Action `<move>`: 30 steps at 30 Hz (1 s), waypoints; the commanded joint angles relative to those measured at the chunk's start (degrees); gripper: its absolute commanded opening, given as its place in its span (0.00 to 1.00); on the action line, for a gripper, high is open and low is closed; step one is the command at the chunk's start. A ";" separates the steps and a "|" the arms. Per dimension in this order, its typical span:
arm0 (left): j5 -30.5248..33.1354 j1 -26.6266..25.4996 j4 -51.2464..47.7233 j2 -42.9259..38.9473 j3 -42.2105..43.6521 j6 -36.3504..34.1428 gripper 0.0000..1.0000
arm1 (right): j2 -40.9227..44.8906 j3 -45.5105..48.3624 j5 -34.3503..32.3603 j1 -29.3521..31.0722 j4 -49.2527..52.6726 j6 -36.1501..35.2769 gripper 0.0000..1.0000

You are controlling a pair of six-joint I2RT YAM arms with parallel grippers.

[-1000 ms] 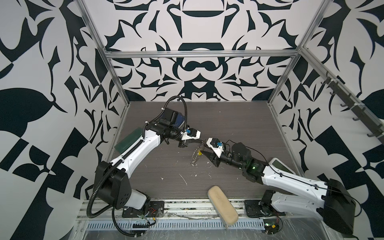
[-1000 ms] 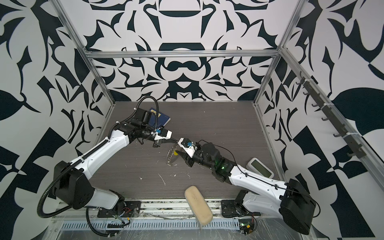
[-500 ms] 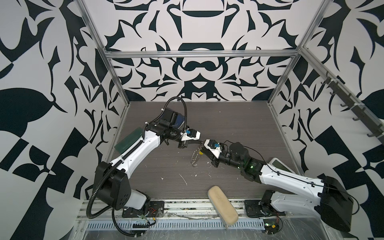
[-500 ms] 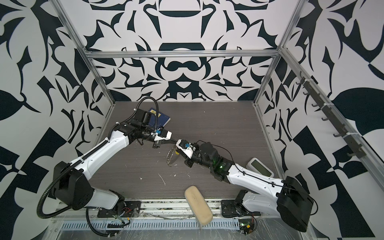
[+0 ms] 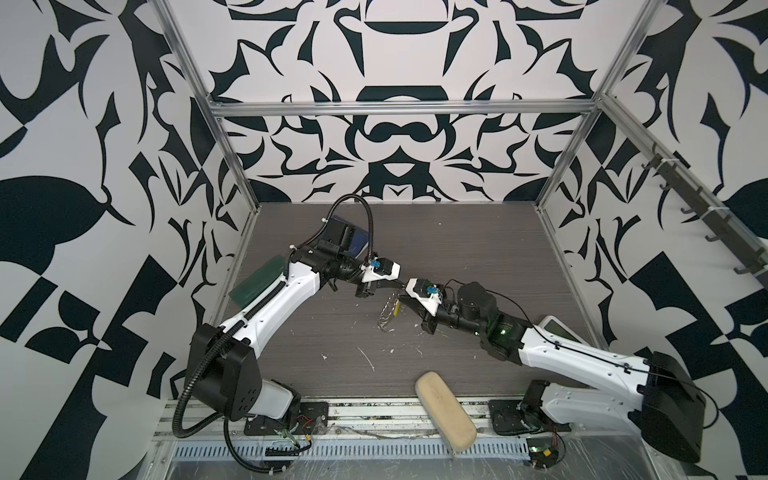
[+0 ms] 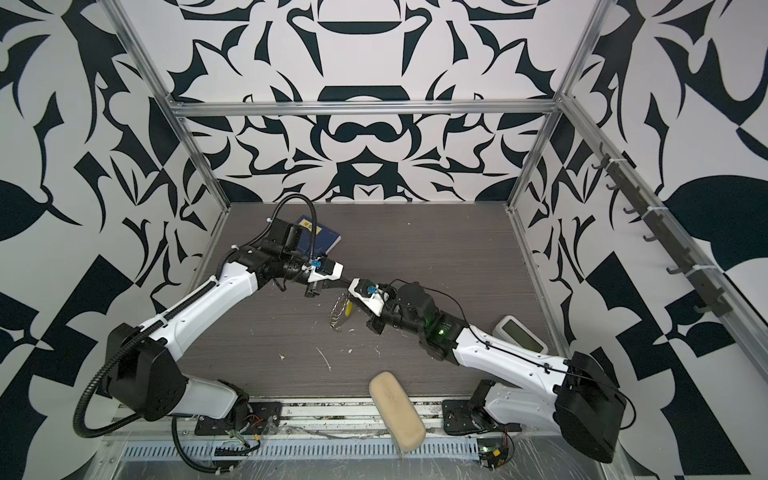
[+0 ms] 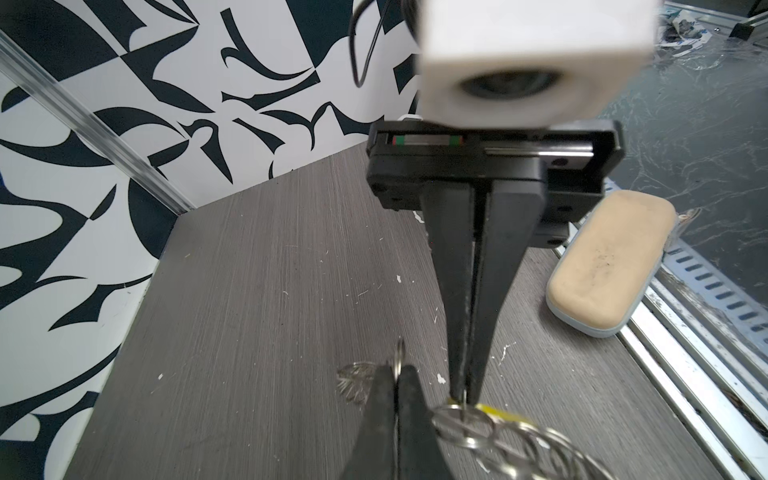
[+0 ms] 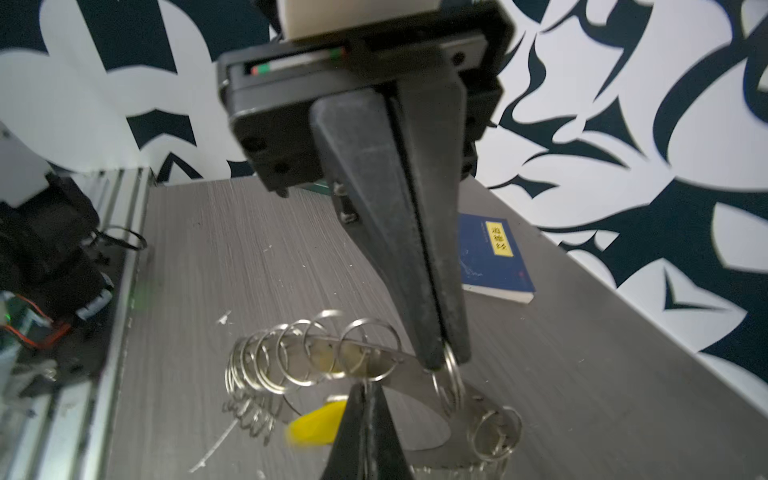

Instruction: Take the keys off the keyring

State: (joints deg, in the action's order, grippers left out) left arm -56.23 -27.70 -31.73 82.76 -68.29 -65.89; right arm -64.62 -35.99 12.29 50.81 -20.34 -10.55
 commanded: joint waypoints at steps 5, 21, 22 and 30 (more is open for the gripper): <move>-2.06 0.96 0.03 -1.02 1.32 1.13 0.01 | 3.62 -3.68 -0.86 0.17 2.09 -1.30 0.00; -2.84 1.58 0.45 -2.78 2.99 1.55 0.29 | 5.38 -4.87 -1.57 -0.03 3.29 -3.58 0.00; -2.77 1.60 0.27 -3.21 3.20 1.56 0.28 | 5.38 -4.88 -1.53 -0.11 3.42 -3.52 0.00; -2.22 1.64 3.68 -6.93 7.38 6.00 0.22 | 5.04 -5.36 -1.42 -0.17 3.36 -3.44 0.00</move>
State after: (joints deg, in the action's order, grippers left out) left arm -57.28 -26.26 -29.10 77.25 -62.57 -62.08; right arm -60.36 -37.78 11.25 50.76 -13.87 -13.72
